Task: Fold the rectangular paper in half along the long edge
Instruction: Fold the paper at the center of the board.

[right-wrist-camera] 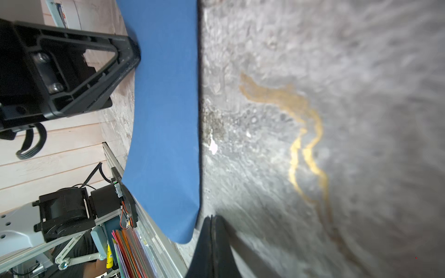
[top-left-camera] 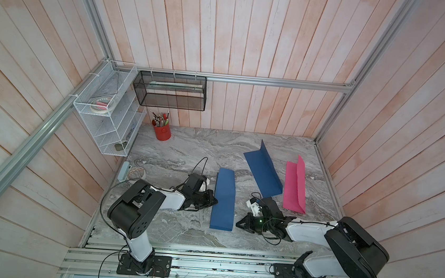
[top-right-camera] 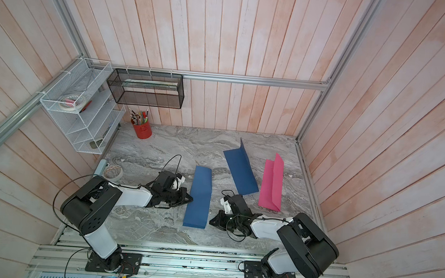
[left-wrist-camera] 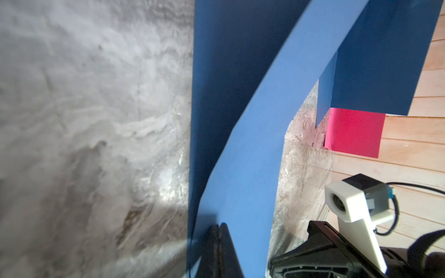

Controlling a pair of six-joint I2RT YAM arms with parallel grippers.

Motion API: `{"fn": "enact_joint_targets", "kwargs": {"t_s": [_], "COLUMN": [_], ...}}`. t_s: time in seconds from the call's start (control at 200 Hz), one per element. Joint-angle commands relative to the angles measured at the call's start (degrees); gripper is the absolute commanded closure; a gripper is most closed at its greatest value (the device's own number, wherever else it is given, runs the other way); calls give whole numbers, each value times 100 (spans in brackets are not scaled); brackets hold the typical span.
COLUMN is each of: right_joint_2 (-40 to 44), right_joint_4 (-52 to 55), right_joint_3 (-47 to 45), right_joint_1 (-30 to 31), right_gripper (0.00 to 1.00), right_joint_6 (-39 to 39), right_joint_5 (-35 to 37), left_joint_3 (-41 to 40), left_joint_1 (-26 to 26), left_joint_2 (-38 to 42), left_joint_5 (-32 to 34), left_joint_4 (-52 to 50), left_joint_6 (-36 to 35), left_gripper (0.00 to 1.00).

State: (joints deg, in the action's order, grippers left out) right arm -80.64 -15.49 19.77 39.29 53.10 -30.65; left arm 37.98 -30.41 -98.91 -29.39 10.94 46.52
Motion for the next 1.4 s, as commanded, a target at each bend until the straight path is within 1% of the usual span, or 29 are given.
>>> {"fn": "enact_joint_targets", "kwargs": {"t_s": [0.0, 0.145, 0.26, 0.41, 0.515, 0.645, 0.735, 0.81, 0.89, 1.07, 1.2, 1.26, 1.395], "right_joint_2": [33, -343, -624, -759, -671, -364, -69, 110, 147, -176, -490, -552, -420], "right_joint_4": [525, 308, 131, -318, -462, -291, -40, 183, 472, 128, -220, -221, -135], "right_joint_3": [500, 932, 970, 512, 74, -349, -481, -346, 60, 458, 483, 480, 195], "right_joint_1": [-24, 62, 217, 290, 290, 273, 149, 32, 44, 231, 421, 489, 510], "right_gripper": [100, 100, 100, 100, 100, 100, 100, 100, 100, 100, 100, 100, 100], "right_joint_6": [-271, -272, -203, 62, 194, 229, 155, 34, -147, -85, 3, -1, 98], "right_joint_5": [151, -36, -106, -218, -230, -218, -161, -137, -79, -201, -346, -342, -226], "left_joint_3": [-176, -175, -188, -183, -169, -184, -222, -242, -249, -261, -258, -255, -237], "left_joint_1": [-35, -39, -34, -34, -34, -35, -35, -35, -35, -44, -42, -43, -41], "left_joint_2": [-398, -362, -342, -381, -392, -400, -408, -420, -422, -401, -438, -458, -476], "left_joint_5": [478, 495, 515, 522, 513, 530, 530, 514, 513, 522, 504, 504, 500], "left_joint_4": [-1001, -1039, -1068, -1066, -1059, -1061, -1024, -997, -982, -967, -947, -944, -954], "left_joint_6": [-143, -143, -152, -152, -152, -156, -147, -139, -128, -110, -108, -108, -117], "left_gripper": [100, 100, 100, 100, 100, 100, 100, 100, 100, 100, 100, 100, 100]}}
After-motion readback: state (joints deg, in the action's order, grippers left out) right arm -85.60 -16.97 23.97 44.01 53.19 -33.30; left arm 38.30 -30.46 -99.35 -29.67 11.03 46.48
